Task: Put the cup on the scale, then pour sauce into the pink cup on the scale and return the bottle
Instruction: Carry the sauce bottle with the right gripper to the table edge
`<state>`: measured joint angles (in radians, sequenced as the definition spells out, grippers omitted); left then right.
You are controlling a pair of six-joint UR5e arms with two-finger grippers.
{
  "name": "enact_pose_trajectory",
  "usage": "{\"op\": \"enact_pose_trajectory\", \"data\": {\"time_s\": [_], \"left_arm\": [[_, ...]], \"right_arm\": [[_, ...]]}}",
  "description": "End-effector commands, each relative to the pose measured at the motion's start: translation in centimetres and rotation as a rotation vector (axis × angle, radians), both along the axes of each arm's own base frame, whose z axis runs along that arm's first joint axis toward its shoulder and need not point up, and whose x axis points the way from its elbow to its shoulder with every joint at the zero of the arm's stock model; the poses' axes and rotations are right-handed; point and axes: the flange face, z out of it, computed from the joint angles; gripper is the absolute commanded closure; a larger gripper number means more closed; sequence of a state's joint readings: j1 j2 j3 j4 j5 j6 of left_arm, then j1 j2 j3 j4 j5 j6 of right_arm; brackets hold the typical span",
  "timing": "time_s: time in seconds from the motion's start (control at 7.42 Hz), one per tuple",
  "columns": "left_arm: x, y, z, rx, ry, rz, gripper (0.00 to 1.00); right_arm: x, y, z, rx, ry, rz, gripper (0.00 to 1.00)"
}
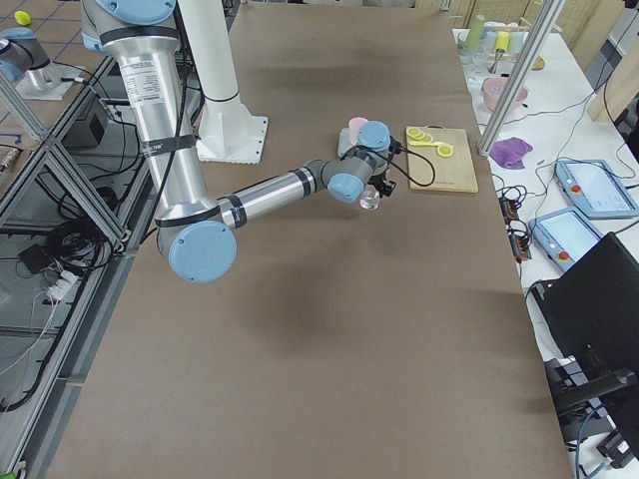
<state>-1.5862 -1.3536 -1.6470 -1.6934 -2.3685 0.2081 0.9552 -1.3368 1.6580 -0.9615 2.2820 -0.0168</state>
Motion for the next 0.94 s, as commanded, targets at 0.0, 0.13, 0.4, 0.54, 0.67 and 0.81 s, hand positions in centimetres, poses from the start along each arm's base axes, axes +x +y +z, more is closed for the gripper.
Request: {"op": "enact_pose_trajectory", "data": {"time_s": [0.0,0.13,0.4,0.54,0.67,0.81], "left_arm": [[0.0,-0.3,-0.2,0.005,0.000,-0.001,0.02],[0.0,-0.3,-0.3,0.009,0.000,-0.002,0.02],[0.0,-0.4,-0.4,0.009,0.000,-0.002,0.02],[0.0,-0.4,-0.4,0.010,0.000,-0.001,0.02],[0.0,-0.4,-0.5,0.012,0.000,-0.002,0.02],[0.0,-0.4,-0.5,0.010,0.000,-0.002,0.02]], "right_arm": [[0.7,0.9,3.0,-0.026,-0.051,0.026,1.00],[1.7,1.9,5.0,-0.006,-0.064,0.031,1.00],[2.9,2.4,8.6,0.056,-0.095,0.058,1.00],[3.3,2.0,8.8,0.077,-0.098,0.065,1.00],[3.8,1.6,8.8,0.092,-0.089,0.092,1.00],[3.9,1.4,9.0,0.108,-0.080,0.118,1.00]]}}
